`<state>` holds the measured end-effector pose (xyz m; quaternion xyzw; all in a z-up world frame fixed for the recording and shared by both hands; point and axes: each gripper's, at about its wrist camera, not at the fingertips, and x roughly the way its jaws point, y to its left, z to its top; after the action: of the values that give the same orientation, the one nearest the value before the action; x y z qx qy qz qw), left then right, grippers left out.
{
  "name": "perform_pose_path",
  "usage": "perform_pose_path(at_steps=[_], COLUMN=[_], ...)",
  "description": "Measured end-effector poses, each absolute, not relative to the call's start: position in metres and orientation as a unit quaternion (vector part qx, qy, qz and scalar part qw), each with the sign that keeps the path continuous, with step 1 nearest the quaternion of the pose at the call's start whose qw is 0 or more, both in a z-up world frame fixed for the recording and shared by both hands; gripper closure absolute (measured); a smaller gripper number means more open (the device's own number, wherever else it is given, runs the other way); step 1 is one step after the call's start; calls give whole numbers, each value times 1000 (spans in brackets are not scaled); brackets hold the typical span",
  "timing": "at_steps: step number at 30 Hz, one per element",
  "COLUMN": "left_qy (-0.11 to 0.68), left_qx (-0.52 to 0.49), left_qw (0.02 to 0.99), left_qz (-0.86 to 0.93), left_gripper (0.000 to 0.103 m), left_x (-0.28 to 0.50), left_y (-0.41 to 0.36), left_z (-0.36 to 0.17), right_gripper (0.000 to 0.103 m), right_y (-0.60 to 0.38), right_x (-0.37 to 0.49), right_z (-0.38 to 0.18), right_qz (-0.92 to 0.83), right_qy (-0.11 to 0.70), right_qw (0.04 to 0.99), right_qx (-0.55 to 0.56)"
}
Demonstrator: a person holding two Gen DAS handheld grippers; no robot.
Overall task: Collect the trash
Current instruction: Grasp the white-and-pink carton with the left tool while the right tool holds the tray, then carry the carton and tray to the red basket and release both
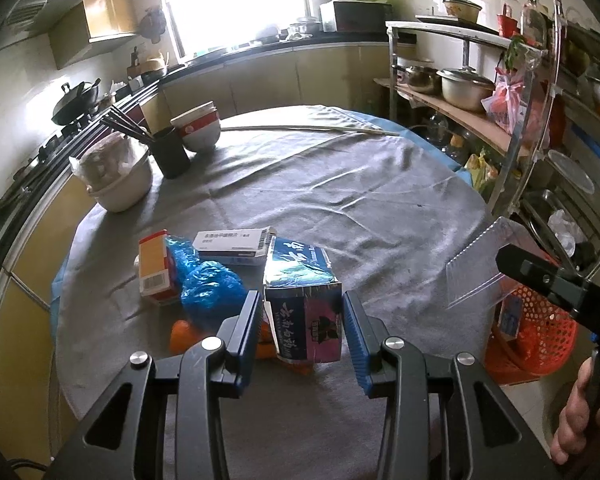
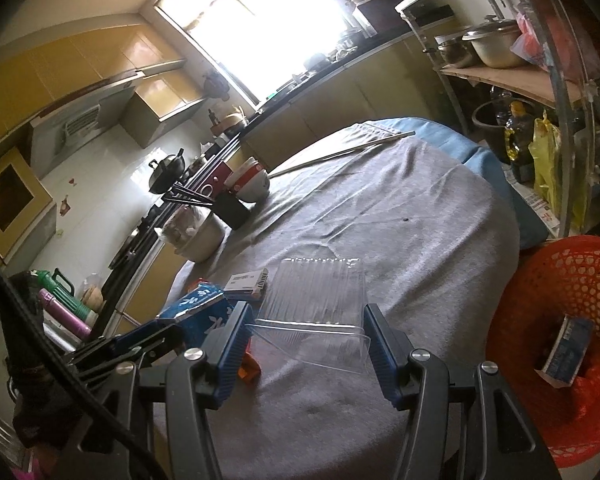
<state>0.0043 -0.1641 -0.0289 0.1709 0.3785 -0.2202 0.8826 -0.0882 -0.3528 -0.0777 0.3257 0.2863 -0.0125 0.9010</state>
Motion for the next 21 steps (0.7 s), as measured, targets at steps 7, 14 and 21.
perform_pose_path(at_steps=[7,14,21], left_qy=[373,367,363], left_qx=[177,183,189], left_qw=[881,884,885], left_qz=[-230,-225,-223], left_gripper=[61,61,61], left_x=[-1,-4,-4], left_y=[-172,-174,-174], left_z=[-29,-30,-29], right_gripper=[43,43,43], right_y=[-354,-354,-353], right_x=[-96,-98,-97], right_z=[-75,-75,-73], right_qz=[-20,-20,-19], right_qy=[283,283,280], right_qw=[905,905,906], right_qx=[318,318,316])
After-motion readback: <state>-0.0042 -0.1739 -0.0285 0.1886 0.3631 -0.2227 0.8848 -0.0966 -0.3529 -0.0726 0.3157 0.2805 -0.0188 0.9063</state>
